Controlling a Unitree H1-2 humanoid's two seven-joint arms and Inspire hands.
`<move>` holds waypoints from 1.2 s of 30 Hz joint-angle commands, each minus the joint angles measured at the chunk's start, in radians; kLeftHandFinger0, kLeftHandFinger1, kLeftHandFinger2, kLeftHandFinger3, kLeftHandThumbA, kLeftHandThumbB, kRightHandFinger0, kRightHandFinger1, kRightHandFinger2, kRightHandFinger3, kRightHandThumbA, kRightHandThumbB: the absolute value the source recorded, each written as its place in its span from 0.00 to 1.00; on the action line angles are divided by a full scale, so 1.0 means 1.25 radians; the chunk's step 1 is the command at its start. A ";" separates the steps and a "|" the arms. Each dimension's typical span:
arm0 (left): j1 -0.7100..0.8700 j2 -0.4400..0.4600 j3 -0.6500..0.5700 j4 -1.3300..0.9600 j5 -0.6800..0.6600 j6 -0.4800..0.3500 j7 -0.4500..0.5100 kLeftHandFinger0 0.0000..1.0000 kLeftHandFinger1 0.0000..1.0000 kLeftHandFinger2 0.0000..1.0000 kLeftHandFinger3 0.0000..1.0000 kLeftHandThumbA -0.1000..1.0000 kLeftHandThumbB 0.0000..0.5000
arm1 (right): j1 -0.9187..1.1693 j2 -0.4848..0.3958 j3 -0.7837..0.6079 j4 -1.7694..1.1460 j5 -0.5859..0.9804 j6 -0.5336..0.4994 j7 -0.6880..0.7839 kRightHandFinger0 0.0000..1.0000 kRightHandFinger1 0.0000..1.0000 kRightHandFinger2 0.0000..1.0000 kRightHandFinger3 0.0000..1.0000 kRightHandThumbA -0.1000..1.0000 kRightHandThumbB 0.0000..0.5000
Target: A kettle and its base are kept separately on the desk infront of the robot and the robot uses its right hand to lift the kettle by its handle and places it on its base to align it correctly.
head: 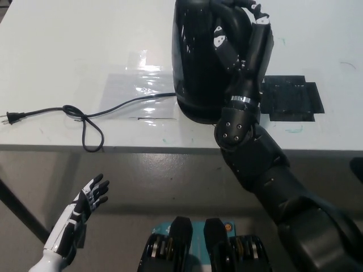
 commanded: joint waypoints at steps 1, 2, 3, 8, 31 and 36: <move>-0.001 0.011 0.009 -0.020 -0.012 -0.002 -0.003 1.00 1.00 1.00 1.00 0.99 0.47 | 0.072 -0.002 0.045 -0.022 0.007 -0.005 0.009 0.00 0.06 0.54 0.66 0.00 0.22; -0.001 0.010 0.010 -0.019 -0.012 -0.005 -0.002 1.00 1.00 1.00 1.00 0.99 0.47 | 0.085 0.000 0.052 -0.023 0.008 -0.005 0.011 0.00 0.07 0.54 0.66 0.00 0.22; 0.000 0.010 0.011 -0.018 -0.012 -0.006 -0.001 1.00 1.00 1.00 1.00 0.99 0.47 | 0.092 0.000 0.057 -0.022 0.009 -0.005 0.012 0.00 0.07 0.55 0.66 0.00 0.22; 0.000 0.010 0.011 -0.022 -0.010 -0.002 0.000 1.00 1.00 1.00 1.00 1.00 0.47 | 0.128 0.003 0.062 -0.018 0.033 -0.005 0.044 0.00 0.09 0.57 0.68 0.00 0.20; -0.003 0.011 0.013 -0.020 -0.008 -0.003 0.000 1.00 1.00 1.00 1.00 1.00 0.49 | 0.144 -0.034 0.123 -0.013 0.065 -0.005 0.289 1.00 1.00 1.00 1.00 0.99 1.00; -0.002 0.012 0.013 -0.018 -0.010 -0.005 -0.002 1.00 1.00 1.00 1.00 1.00 0.46 | 0.150 -0.059 0.105 -0.080 0.123 -0.005 0.405 1.00 1.00 1.00 1.00 0.97 1.00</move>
